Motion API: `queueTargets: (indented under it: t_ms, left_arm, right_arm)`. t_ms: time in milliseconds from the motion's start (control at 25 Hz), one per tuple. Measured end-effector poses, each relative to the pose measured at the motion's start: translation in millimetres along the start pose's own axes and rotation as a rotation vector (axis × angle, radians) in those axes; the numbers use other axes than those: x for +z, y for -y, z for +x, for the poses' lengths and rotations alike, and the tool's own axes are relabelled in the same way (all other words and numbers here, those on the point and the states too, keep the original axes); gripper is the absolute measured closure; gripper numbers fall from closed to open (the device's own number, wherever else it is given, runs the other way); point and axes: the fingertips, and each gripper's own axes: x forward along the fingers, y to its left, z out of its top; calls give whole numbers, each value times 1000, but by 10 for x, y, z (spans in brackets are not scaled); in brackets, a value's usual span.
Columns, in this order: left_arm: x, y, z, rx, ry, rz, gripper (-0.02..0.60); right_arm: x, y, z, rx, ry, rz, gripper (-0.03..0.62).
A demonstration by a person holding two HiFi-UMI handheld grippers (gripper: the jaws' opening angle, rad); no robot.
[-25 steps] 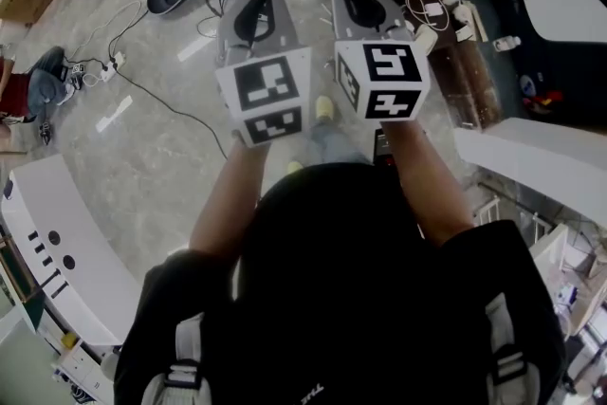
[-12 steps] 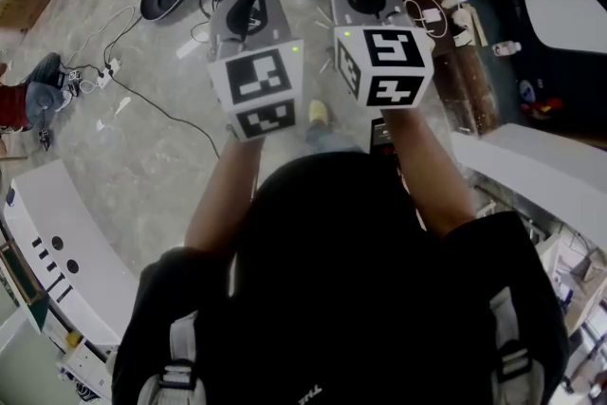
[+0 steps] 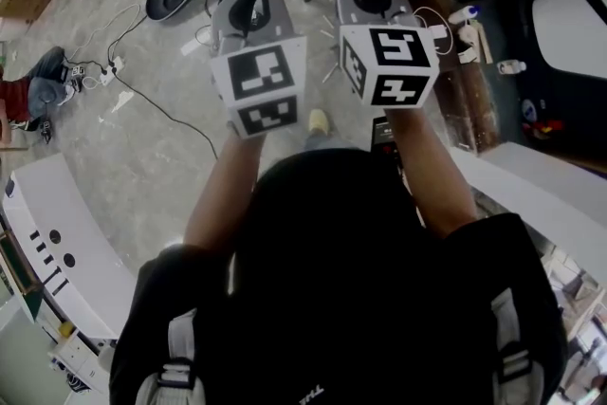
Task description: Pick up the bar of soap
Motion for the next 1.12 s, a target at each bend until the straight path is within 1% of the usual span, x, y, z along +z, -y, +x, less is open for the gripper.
queueTargets:
  t_ms: [320,560,720,880,1120]
  left_arm:
    - [107,-6,189,9,13,7,586]
    - [94,-148,299,26,2,-6,586]
    - [68,-259,437,22,-6,-14,586]
    - [60,-355,684,2,-10,-20,586]
    - [151,-573,1266,-29,-13,-22,586]
  right_arm:
    - [92,145,180,15,8,2,580]
    - [97,158,340,22,-2,2,580]
    - [97,140,519,20,-13,-1,580]
    - [108,171,761,6,-24,-5,580]
    - [214,312,1295,-25,-38,-5,580]
